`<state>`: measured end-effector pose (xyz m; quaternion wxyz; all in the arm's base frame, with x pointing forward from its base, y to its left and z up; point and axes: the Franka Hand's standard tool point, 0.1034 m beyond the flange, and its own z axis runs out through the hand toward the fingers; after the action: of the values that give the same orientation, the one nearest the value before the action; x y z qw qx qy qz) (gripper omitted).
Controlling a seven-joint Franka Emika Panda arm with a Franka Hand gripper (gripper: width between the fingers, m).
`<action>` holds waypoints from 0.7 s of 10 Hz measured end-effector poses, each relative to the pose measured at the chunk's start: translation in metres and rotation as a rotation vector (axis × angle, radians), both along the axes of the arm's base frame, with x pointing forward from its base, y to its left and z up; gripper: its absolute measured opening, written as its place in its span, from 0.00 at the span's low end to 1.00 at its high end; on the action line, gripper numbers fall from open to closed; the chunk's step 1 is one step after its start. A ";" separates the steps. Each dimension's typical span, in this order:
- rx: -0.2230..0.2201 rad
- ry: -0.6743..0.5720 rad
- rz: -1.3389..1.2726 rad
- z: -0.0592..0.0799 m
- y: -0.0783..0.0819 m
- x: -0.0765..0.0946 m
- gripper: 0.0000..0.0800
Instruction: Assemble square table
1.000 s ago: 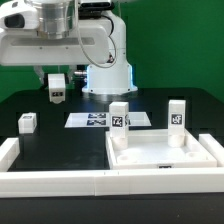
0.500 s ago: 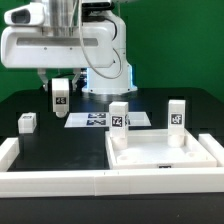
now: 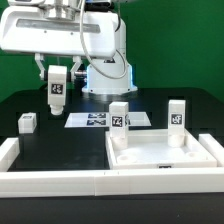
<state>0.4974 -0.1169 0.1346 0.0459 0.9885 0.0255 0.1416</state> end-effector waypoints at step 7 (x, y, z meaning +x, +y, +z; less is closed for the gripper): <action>0.081 -0.049 -0.066 0.015 0.066 0.057 0.36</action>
Offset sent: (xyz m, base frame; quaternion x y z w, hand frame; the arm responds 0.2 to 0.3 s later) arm 0.0370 0.0550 0.0073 0.0385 0.0285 0.0394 0.9981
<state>0.5543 -0.0508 0.1494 0.0112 0.9861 -0.0140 0.1650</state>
